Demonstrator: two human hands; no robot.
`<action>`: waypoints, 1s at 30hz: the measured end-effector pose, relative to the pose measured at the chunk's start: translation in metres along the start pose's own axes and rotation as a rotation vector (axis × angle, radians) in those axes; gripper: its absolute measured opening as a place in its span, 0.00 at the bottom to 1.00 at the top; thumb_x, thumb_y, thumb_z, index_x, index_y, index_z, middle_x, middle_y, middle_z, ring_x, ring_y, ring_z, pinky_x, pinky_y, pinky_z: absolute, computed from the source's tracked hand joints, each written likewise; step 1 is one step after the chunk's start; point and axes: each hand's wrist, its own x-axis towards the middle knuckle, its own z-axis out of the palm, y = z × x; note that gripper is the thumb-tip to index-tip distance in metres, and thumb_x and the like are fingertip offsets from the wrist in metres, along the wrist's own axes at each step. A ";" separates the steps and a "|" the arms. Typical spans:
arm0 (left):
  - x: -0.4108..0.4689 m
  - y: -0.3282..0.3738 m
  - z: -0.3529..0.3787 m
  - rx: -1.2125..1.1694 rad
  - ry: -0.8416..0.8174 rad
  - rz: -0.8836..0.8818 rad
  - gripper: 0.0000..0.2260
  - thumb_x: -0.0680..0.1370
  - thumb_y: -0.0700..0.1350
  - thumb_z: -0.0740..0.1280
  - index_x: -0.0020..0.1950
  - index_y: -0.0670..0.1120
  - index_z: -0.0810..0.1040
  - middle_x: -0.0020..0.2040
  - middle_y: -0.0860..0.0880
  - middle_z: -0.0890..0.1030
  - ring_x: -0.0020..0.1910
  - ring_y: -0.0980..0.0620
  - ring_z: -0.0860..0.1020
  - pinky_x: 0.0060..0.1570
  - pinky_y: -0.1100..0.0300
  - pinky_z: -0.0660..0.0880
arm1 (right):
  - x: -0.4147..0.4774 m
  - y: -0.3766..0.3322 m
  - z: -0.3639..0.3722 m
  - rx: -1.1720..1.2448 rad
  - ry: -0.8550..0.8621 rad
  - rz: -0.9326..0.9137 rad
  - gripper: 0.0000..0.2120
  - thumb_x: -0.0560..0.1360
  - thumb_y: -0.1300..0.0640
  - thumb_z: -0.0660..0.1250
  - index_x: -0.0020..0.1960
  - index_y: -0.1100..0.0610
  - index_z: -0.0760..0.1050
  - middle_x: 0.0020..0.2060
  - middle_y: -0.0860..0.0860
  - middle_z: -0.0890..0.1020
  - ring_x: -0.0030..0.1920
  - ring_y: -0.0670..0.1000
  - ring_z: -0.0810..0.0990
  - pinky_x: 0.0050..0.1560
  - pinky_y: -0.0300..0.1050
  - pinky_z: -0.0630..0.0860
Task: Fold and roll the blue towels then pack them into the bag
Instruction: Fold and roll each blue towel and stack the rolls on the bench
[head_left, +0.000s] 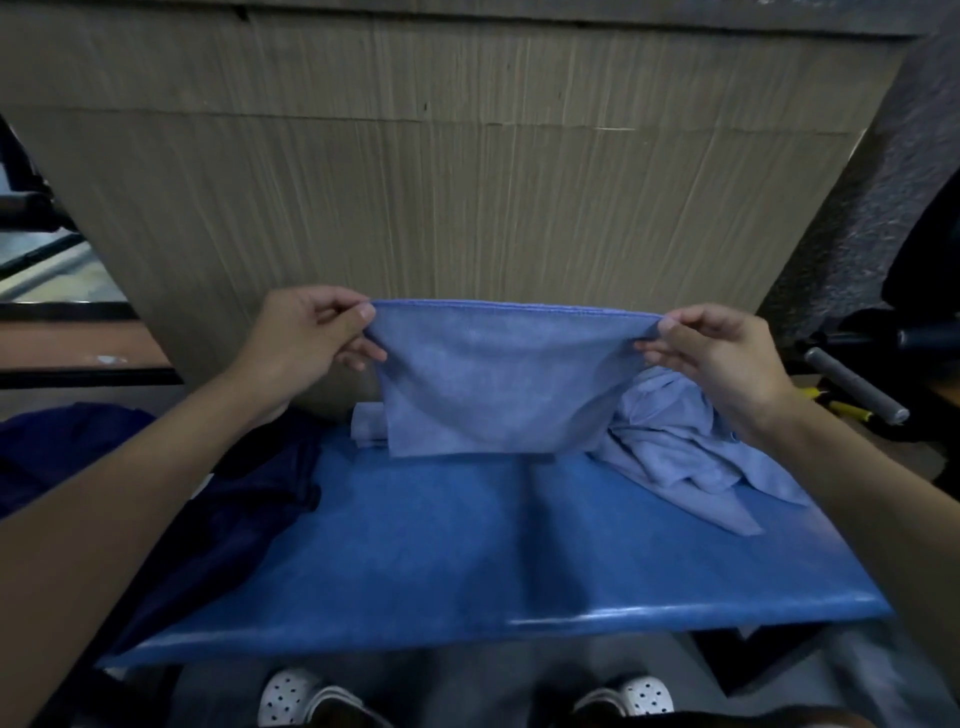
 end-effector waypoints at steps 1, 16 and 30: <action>-0.007 -0.005 0.000 -0.001 -0.011 -0.003 0.04 0.80 0.38 0.65 0.48 0.43 0.80 0.33 0.46 0.83 0.32 0.52 0.83 0.31 0.65 0.78 | -0.005 0.003 -0.001 -0.005 -0.001 0.019 0.07 0.78 0.68 0.64 0.41 0.62 0.76 0.32 0.53 0.83 0.39 0.51 0.85 0.45 0.41 0.82; -0.129 -0.125 -0.004 0.327 -0.404 -0.296 0.03 0.79 0.37 0.67 0.46 0.42 0.81 0.30 0.45 0.83 0.28 0.53 0.81 0.29 0.62 0.72 | -0.117 0.111 -0.032 -0.370 -0.150 0.379 0.08 0.74 0.67 0.69 0.38 0.58 0.80 0.32 0.49 0.80 0.35 0.44 0.73 0.36 0.39 0.66; -0.062 -0.191 0.044 0.206 -0.127 -0.389 0.07 0.79 0.41 0.68 0.42 0.43 0.82 0.41 0.40 0.84 0.40 0.43 0.83 0.39 0.57 0.82 | -0.059 0.201 -0.015 -0.347 -0.007 0.361 0.09 0.78 0.64 0.66 0.39 0.60 0.78 0.32 0.51 0.79 0.37 0.49 0.76 0.43 0.47 0.74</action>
